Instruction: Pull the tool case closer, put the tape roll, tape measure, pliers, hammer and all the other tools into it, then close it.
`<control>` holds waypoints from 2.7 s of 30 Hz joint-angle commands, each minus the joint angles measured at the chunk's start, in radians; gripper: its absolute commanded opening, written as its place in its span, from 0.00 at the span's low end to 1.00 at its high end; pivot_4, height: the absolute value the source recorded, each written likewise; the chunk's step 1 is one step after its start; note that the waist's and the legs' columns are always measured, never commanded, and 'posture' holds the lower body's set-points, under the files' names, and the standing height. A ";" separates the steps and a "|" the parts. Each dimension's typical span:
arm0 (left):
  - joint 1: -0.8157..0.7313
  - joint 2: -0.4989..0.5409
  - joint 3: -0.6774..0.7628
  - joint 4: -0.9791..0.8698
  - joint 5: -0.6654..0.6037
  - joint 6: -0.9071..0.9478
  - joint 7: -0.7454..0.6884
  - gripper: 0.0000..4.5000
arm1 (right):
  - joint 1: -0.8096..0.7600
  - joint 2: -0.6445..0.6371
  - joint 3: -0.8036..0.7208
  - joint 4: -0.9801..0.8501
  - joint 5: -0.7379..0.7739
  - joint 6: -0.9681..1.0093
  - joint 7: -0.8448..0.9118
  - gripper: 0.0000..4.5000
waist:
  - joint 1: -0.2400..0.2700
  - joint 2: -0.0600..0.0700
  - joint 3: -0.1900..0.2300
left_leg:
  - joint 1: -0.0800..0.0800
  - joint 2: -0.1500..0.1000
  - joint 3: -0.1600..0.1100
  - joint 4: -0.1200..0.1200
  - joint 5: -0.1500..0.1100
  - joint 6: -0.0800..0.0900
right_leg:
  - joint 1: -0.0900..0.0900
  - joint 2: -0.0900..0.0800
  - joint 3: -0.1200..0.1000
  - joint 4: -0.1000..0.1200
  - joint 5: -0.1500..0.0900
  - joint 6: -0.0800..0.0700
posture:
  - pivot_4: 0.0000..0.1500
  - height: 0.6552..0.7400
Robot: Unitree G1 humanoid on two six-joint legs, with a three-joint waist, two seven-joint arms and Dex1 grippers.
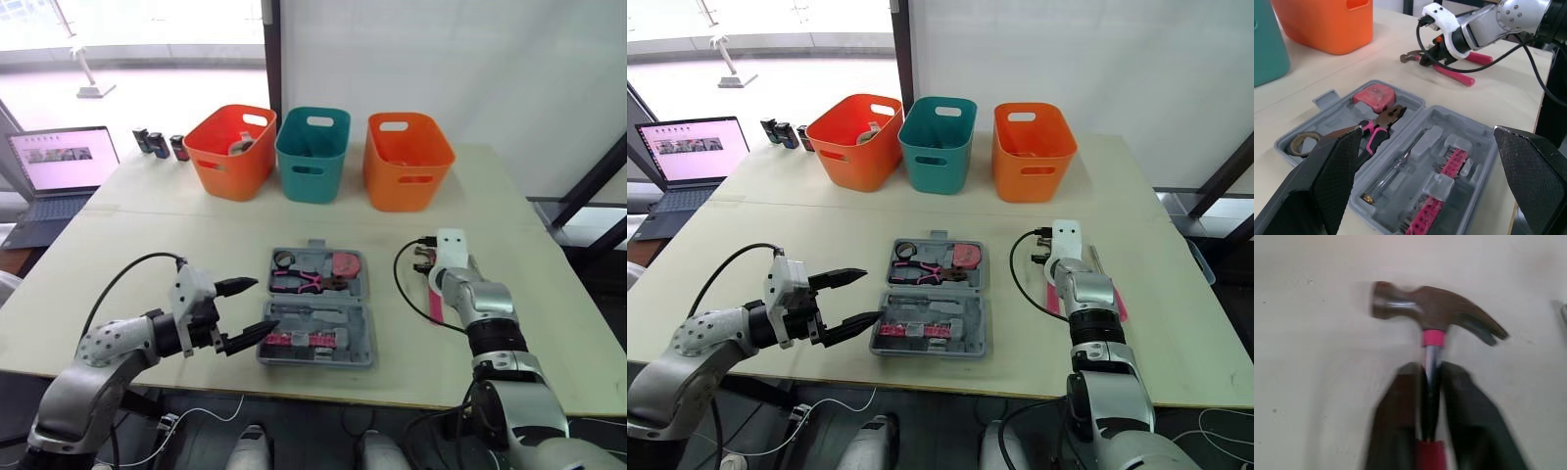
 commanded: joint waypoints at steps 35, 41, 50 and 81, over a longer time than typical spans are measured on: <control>-0.010 0.042 0.019 0.092 0.015 -0.087 -0.085 1.00 | 0.459 0.217 0.063 -0.890 0.010 0.455 -0.037 0.21 | -0.010 0.006 0.004 | -0.001 0.000 0.000 -0.003 0.000 0.000 | -0.003 0.000 0.000 0.000 -0.001 -0.001 | 1.00 1.00; 0.004 0.040 0.022 0.091 0.019 -0.097 -0.082 1.00 | 0.453 0.178 0.052 -0.953 0.029 0.430 0.009 0.82 | -0.007 0.006 0.004 | -0.001 0.000 0.000 -0.003 0.000 0.000 | -0.003 0.000 0.000 0.000 -0.001 -0.001 | 1.00 1.00; 0.003 0.037 0.017 0.103 0.024 -0.106 -0.080 1.00 | 0.434 0.094 0.014 -1.088 0.061 0.473 0.075 0.99 | -0.009 0.007 0.004 | -0.001 0.000 0.000 -0.003 0.000 0.000 | -0.004 0.000 0.000 -0.001 -0.001 -0.001 | 1.00 1.00; -0.004 0.058 0.039 0.131 0.027 -0.106 -0.078 1.00 | 0.357 -0.645 0.238 -0.987 0.071 -0.009 0.793 0.99 | -0.013 -0.020 -0.002 | 0.001 0.050 0.086 0.006 -0.018 0.008 | -0.049 0.054 0.095 -0.008 0.022 -0.016 | 1.00 1.00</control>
